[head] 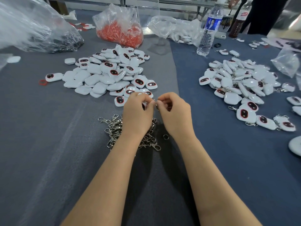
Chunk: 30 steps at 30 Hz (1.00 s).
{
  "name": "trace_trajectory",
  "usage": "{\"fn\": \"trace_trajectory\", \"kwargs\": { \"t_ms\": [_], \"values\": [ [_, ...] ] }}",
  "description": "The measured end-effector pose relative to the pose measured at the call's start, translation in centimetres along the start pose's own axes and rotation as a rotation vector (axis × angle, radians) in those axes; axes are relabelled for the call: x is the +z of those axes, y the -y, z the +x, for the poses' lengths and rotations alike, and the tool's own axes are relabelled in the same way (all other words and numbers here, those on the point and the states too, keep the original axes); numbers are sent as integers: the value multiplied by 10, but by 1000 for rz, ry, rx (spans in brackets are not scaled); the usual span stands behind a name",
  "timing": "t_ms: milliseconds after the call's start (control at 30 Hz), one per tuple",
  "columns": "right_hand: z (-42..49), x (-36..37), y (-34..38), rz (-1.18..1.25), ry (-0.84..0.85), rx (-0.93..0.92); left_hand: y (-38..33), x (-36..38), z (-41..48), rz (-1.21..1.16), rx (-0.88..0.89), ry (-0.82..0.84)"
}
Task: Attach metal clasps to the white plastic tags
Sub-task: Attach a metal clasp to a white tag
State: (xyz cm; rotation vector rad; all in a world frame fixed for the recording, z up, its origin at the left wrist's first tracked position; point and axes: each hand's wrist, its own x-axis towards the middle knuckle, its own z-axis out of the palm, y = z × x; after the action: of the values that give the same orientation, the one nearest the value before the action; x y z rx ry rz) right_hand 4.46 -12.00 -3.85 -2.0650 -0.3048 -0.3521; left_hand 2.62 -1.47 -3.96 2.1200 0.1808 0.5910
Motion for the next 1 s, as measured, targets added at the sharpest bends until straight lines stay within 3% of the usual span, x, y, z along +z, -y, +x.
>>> {"fn": "trace_trajectory", "kwargs": {
  "t_ms": [167,467,733,1000],
  "values": [
    [0,0,0,4,2,1,0,4,0,37,30,11],
    [1,1,-1,-155,64,-157,-1,2,-2,92,70,43],
    [-1,4,3,176,-9,68,-4,1,1,-134,-102,10],
    [-1,4,3,211,-38,107,-3,2,-1,-11,-20,26]
  ]
}}
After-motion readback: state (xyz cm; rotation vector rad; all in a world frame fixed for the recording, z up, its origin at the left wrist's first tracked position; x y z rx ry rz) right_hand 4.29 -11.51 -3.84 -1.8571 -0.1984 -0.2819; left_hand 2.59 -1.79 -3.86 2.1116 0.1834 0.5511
